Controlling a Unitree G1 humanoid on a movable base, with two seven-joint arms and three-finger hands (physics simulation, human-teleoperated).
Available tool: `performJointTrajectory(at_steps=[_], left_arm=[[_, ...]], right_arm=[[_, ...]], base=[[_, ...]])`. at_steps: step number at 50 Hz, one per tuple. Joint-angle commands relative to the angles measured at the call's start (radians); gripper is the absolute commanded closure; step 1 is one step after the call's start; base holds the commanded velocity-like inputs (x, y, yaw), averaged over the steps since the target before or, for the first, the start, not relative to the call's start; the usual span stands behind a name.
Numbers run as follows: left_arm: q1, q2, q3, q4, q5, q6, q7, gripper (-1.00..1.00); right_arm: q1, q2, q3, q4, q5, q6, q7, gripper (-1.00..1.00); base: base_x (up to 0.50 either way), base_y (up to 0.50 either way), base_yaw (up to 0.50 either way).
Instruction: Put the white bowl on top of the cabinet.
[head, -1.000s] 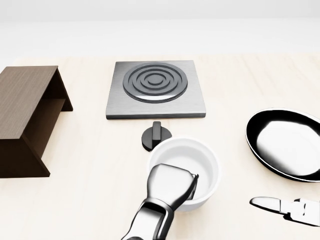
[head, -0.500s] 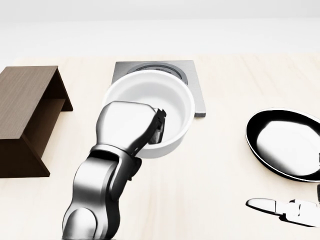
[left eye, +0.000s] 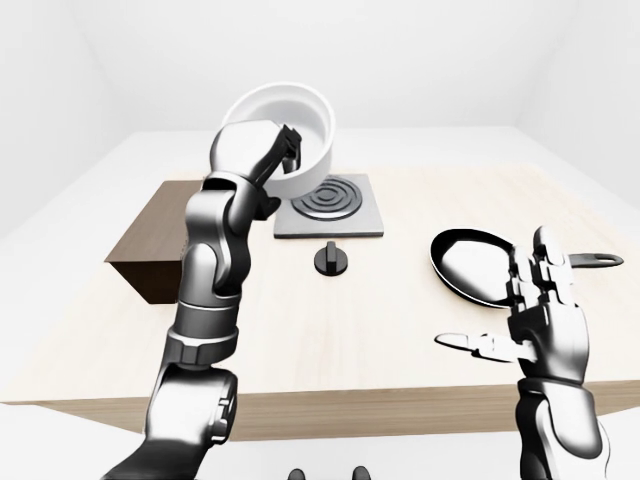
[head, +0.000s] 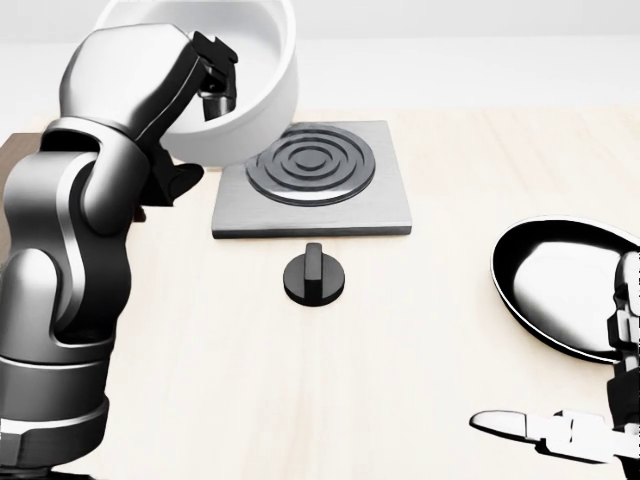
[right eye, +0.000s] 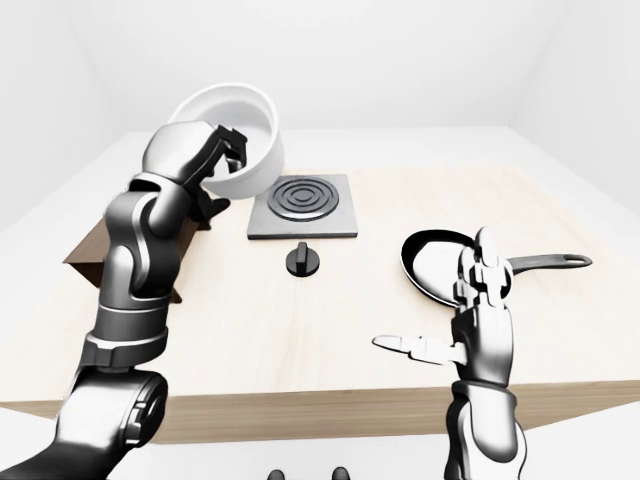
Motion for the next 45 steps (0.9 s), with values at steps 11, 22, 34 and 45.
performJointTrajectory(at_steps=[11,22,34,45], left_arm=[[-0.342,0.261,0.068,0.710,-0.203,0.000,0.493,1.00],[-0.366,0.340,0.061,0.835,-0.232,0.000,0.570,1.00],[-0.344,0.375,0.068,0.905,-0.242,0.000,0.618,1.00],[-0.344,0.401,0.065,0.992,-0.258,0.000,0.670,1.00]], right_arm=[[0.016,0.007,0.011,-0.015,-0.007,0.000,0.008,-1.00],[0.012,0.008,0.006,-0.022,-0.006,0.000,0.008,-1.00],[0.015,0.009,0.010,-0.023,-0.010,0.000,0.007,-1.00],[0.015,0.010,0.005,-0.027,-0.008,0.000,0.008,-1.00]], base=[[0.00,0.00,0.00],[0.00,0.00,0.00],[0.00,0.00,0.00],[0.00,0.00,0.00]])
